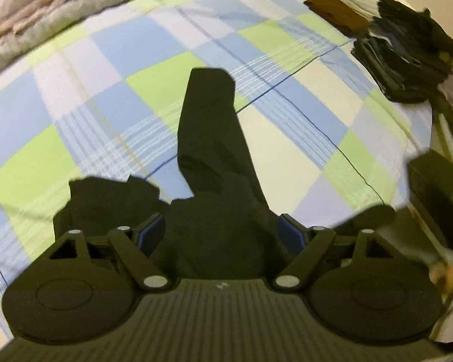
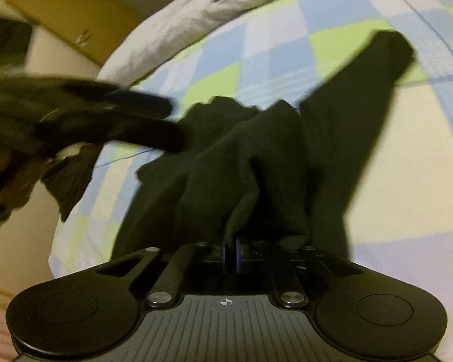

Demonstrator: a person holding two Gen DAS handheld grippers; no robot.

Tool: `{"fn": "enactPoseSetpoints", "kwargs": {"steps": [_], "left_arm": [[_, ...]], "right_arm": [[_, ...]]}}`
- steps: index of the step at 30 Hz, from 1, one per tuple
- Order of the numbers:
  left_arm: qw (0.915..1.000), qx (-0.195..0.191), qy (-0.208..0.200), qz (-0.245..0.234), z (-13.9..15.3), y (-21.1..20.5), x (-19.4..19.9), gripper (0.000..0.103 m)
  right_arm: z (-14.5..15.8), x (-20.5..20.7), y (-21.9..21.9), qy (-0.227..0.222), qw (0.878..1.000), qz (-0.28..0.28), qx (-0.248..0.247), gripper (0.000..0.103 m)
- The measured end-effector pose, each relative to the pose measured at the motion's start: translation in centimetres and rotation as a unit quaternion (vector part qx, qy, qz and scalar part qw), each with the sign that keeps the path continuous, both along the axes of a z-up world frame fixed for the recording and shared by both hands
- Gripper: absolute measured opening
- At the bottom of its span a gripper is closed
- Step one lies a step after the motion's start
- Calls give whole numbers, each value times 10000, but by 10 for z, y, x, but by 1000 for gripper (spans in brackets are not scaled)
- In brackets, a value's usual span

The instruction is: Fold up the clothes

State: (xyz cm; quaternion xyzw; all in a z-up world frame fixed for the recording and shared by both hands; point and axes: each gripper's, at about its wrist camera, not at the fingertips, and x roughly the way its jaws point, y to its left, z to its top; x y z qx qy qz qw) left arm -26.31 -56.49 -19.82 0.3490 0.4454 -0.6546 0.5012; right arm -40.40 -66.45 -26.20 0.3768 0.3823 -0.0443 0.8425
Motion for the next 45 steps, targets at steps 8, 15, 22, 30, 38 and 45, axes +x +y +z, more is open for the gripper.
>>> {"fn": "enactPoseSetpoints", "kwargs": {"steps": [8, 15, 22, 30, 38, 45], "left_arm": [[9970, 485, 141, -581, -13, 59, 14, 44], [9998, -12, 143, 151, 26, 163, 96, 5], [9919, -444, 268, 1156, 57, 239, 166, 5], [9868, -537, 374, 1480, 51, 269, 179, 5], [9766, -80, 199, 2141, 19, 294, 187, 7], [9252, -193, 288, 3778, 19, 340, 148, 63]], "right_arm": [[71, 21, 129, -588, 9861, 1295, -858, 6], [90, 40, 206, -474, 9877, 1286, -755, 6], [102, 69, 218, -447, 9894, 1155, -758, 6], [118, 78, 202, -158, 9856, 1548, -659, 3], [126, 96, 147, -414, 9603, 2165, -1708, 85], [56, 201, 90, -413, 8570, 4031, -3185, 85]]}}
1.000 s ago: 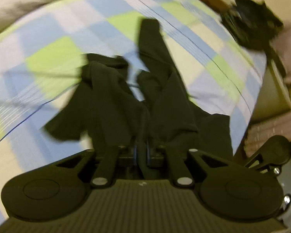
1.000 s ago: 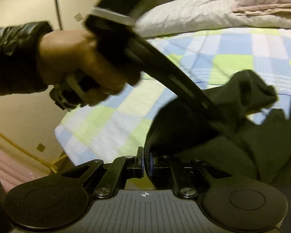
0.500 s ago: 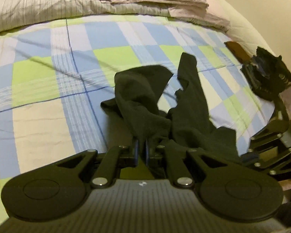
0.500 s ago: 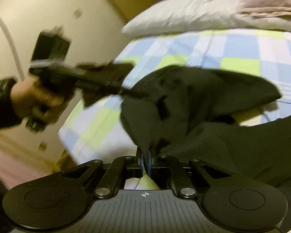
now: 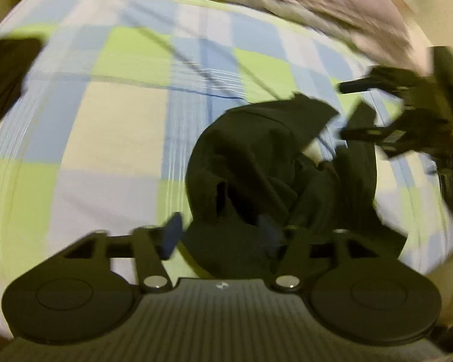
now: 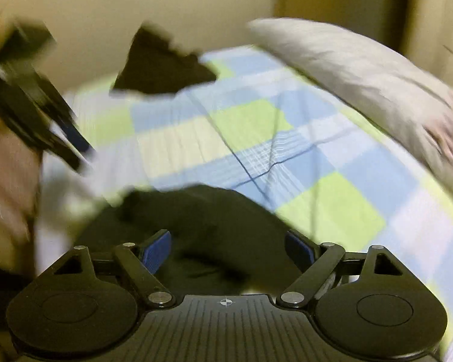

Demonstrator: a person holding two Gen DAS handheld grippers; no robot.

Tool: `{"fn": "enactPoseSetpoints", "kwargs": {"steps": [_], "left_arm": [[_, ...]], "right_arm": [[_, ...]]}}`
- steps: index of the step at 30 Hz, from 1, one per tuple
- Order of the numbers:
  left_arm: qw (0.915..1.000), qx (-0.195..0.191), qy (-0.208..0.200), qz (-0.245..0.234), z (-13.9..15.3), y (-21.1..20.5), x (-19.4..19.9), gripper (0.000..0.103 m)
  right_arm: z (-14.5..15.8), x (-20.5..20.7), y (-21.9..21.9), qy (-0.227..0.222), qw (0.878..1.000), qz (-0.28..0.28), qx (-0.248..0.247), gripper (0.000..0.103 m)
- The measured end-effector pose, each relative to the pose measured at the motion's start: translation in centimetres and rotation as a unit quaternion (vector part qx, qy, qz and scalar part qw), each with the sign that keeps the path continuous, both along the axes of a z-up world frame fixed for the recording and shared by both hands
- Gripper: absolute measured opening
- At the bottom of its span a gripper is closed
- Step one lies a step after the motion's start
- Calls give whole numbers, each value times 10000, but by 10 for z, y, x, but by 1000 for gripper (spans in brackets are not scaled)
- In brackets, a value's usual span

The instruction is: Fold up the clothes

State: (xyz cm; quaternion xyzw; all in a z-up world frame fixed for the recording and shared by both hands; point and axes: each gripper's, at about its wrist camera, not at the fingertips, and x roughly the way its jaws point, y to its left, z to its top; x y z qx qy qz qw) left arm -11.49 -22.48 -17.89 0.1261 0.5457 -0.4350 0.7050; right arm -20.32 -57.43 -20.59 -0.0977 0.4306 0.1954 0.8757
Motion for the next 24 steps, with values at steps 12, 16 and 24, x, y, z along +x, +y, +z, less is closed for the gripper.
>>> {"fn": "enactPoseSetpoints", "kwargs": {"steps": [12, 16, 24], "left_arm": [[9847, 453, 809, 1479, -73, -8, -73, 82], [9854, 558, 886, 1343, -85, -25, -68, 76], [9990, -419, 53, 166, 5, -43, -41, 2]], "right_arm": [[-111, 101, -13, 1585, 9781, 1333, -213, 7], [-75, 80, -28, 931, 9926, 771, -141, 1], [28, 1, -79, -258, 9948, -914, -373, 0]]}}
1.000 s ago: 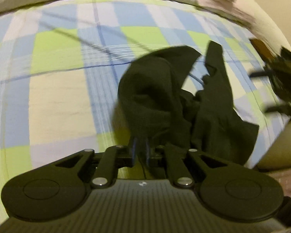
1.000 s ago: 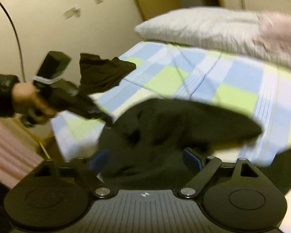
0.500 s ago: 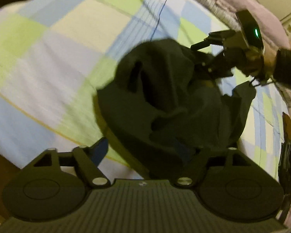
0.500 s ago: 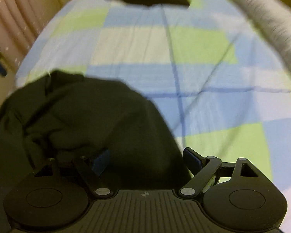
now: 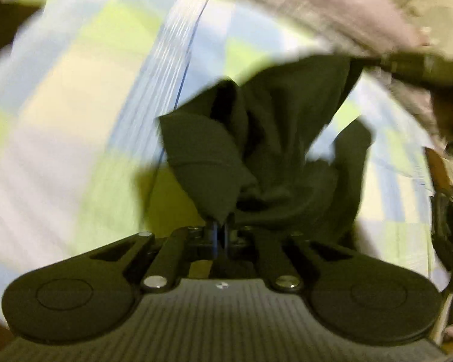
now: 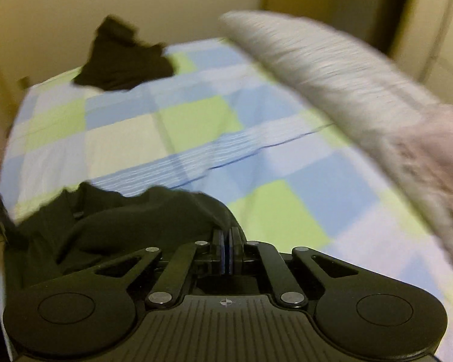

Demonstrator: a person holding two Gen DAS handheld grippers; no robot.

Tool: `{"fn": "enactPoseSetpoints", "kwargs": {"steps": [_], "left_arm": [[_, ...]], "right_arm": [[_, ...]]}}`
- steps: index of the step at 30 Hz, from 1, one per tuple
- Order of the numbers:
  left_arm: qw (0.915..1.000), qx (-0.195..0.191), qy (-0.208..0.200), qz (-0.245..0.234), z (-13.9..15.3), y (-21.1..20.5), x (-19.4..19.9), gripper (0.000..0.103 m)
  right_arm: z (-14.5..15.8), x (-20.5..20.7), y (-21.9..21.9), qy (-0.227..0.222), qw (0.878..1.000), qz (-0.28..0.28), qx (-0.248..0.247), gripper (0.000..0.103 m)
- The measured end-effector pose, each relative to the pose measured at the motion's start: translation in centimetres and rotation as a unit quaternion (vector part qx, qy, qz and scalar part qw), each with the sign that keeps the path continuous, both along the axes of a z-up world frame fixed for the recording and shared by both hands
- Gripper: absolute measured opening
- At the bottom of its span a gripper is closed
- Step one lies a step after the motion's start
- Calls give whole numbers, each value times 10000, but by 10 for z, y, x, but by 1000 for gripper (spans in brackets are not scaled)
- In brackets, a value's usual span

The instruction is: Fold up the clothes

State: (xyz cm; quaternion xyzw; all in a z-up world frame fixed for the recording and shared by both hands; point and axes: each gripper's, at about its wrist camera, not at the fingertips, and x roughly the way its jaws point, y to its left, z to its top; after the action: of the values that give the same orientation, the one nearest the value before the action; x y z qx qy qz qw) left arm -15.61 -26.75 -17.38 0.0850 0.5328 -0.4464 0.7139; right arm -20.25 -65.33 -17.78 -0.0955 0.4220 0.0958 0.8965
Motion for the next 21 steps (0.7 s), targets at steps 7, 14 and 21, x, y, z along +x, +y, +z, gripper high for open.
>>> {"fn": "enactPoseSetpoints", "kwargs": {"steps": [7, 14, 21], "left_arm": [[9801, -1118, -1226, -1094, 110, -15, 39, 1], [9274, -1893, -2128, -2424, 214, -13, 44, 1], [8538, -3081, -2941, -2993, 355, 13, 23, 1]], "right_arm": [[111, -88, -13, -1039, 9795, -1722, -125, 0], [228, -195, 64, -2457, 9157, -3091, -748, 0], [331, -264, 161, -3754, 8305, -3891, -1338, 0]]}}
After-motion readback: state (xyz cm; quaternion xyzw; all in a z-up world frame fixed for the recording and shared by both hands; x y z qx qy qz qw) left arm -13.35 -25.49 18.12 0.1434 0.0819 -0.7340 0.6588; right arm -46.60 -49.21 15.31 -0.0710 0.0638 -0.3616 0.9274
